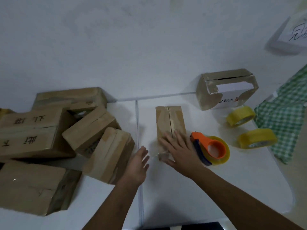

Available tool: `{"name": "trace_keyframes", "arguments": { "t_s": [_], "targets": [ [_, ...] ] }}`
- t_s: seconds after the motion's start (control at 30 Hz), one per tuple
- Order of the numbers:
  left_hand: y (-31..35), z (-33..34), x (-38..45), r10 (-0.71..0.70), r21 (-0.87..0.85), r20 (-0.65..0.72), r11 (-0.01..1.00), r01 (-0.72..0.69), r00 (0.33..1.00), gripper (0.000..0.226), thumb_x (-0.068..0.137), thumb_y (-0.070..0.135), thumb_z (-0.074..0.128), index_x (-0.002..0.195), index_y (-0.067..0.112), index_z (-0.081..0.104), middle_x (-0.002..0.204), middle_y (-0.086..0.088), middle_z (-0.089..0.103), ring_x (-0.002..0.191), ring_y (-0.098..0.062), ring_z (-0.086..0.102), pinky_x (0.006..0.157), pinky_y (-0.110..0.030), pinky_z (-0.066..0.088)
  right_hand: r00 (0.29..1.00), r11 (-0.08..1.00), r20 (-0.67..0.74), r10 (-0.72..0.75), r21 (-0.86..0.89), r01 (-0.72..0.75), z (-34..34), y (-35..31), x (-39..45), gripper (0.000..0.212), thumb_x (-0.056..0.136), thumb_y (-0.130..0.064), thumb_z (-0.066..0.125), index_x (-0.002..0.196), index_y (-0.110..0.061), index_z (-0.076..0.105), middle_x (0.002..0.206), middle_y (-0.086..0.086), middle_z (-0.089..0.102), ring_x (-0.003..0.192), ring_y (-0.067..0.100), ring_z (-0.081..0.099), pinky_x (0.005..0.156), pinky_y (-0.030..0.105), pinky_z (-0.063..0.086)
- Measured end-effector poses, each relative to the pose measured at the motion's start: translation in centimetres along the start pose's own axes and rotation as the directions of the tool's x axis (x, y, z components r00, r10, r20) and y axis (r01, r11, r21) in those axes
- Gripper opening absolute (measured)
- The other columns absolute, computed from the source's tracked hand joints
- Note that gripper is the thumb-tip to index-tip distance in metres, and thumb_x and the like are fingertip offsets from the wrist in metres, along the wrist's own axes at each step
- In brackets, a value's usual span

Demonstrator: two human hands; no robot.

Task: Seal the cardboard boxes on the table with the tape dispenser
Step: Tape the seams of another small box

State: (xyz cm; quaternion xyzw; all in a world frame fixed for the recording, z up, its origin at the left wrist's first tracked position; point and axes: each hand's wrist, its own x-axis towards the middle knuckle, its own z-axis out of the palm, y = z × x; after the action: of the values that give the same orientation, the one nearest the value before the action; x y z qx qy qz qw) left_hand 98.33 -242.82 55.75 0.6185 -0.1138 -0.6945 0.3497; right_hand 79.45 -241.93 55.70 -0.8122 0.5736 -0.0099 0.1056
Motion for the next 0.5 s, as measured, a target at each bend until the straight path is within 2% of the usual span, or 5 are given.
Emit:
{"name": "trace_keyframes", "arguments": {
  "t_s": [0.07,0.13,0.3,0.43,0.5],
  "targets": [
    [-1.2,-0.3,-0.3,-0.087,-0.067,0.071,0.993,0.092,0.994,0.037,0.097,0.047,0.054,0.114,0.018,0.067,0.120,0.005,0.068,0.122,-0.015,0.055,0.108,-0.036,0.033,0.999,0.996,0.028,0.025,-0.088,-0.022,0.4,0.1,0.6,0.067,0.097,-0.060,0.024,0.155,-0.033,0.004,0.163,-0.008,-0.007,0.149,0.029,-0.010,0.118,0.051,-0.006],
    [-1.8,-0.2,-0.6,-0.064,-0.065,0.105,0.995,0.071,0.992,0.039,0.095,0.051,0.056,0.112,0.020,0.072,0.116,0.009,0.071,0.115,-0.008,0.058,0.103,-0.034,0.033,0.999,0.990,0.007,0.032,-0.136,-0.031,0.8,0.1,0.7,0.064,0.097,-0.053,0.028,0.155,-0.031,0.016,0.163,-0.004,0.008,0.149,0.033,0.007,0.116,0.054,0.005],
    [-2.3,-0.2,-1.0,0.088,-0.020,0.052,0.996,-0.087,0.995,0.017,0.090,0.029,0.071,0.102,0.018,0.076,0.104,0.006,0.075,0.105,-0.010,0.064,0.085,-0.028,0.041,0.998,0.984,-0.010,0.059,-0.170,-0.059,1.1,-0.2,0.8,0.063,0.096,-0.053,0.029,0.154,-0.032,0.018,0.162,-0.005,0.013,0.149,0.031,0.011,0.117,0.053,0.008],
    [-2.6,0.2,-0.8,0.214,0.019,-0.061,0.977,-0.213,0.975,0.013,0.090,0.024,0.071,0.098,0.015,0.075,0.090,0.005,0.073,0.089,-0.010,0.064,0.080,-0.023,0.046,0.996,0.987,-0.003,0.087,-0.138,-0.086,1.2,-0.4,0.5,0.065,0.098,-0.048,0.042,0.154,-0.035,0.011,0.162,-0.009,0.007,0.150,0.029,0.006,0.118,0.053,0.008],
    [-3.0,0.5,-0.4,0.283,0.029,-0.097,0.959,-0.282,0.954,0.009,0.092,0.022,0.069,0.094,0.016,0.075,0.083,0.006,0.070,0.081,-0.006,0.062,0.076,-0.018,0.049,0.994,0.989,-0.012,0.108,-0.105,-0.109,1.4,-0.5,0.2,0.064,0.098,-0.046,0.043,0.154,-0.035,0.013,0.162,-0.009,0.008,0.150,0.029,0.007,0.119,0.053,0.010]
  ]
}}
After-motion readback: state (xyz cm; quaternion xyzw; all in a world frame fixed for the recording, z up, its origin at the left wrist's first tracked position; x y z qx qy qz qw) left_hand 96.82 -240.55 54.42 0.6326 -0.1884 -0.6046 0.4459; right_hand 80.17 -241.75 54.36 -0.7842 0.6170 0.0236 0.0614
